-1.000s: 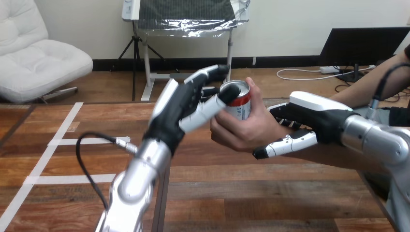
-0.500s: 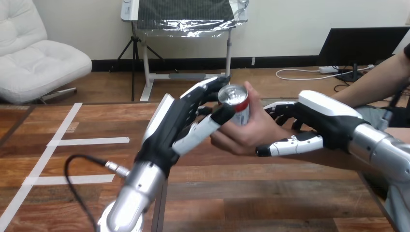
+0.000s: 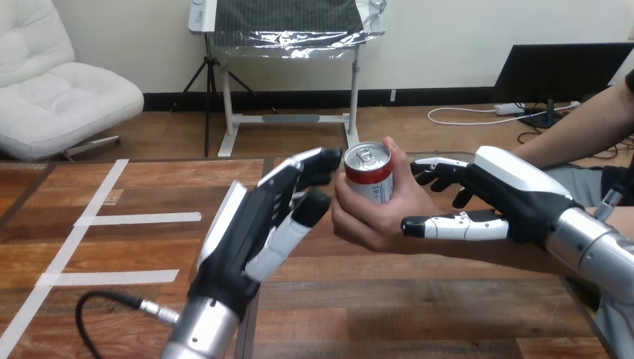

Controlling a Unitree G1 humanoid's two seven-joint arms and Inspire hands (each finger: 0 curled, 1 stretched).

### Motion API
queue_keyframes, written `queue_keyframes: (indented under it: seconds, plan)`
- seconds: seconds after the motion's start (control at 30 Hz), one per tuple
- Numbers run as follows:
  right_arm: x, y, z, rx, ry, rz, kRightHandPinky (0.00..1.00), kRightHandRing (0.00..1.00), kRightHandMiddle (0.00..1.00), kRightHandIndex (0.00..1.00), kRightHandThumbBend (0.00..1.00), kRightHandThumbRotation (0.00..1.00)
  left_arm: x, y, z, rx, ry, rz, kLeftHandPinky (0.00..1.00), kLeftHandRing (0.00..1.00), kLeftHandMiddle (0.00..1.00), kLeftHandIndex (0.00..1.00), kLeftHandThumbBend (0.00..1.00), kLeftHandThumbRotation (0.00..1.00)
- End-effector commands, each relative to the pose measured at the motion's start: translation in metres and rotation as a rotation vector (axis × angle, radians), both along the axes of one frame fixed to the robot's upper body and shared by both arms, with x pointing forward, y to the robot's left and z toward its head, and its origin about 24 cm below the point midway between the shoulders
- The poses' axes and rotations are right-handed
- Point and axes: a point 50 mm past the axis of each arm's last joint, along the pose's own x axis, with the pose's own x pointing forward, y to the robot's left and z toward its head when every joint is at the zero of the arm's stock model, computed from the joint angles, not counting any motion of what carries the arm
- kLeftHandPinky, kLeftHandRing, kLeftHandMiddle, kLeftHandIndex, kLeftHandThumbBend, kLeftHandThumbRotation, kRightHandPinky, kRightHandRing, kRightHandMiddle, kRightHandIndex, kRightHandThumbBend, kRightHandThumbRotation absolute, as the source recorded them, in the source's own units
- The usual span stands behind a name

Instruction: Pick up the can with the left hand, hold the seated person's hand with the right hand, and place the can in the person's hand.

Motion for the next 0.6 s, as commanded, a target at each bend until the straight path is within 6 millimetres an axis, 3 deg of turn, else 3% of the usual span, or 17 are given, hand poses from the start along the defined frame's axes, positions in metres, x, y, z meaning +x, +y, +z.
queue_keyframes:
  seconds: [0.0,0.2,0.57]
  plan:
    - [-0.002,-0.001,0.006,0.109,-0.048,-0.050,0.70,0.84,0.87,0.89,0.92,0.92,-0.010,0.002,0.018,-0.076,-0.111,0.013,0.75,0.81,0.80,0.78,0.87,1.00]
    - [-0.004,-0.002,0.005,0.204,-0.052,-0.074,0.74,0.87,0.89,0.91,0.91,0.97,-0.020,0.007,0.016,-0.104,-0.109,0.023,0.75,0.79,0.78,0.76,0.83,1.00]
    - [-0.009,-0.001,0.006,0.372,-0.088,-0.103,0.80,0.90,0.93,0.93,0.87,1.00,-0.030,0.017,0.011,-0.100,-0.103,0.047,0.83,0.82,0.81,0.77,0.79,1.00]
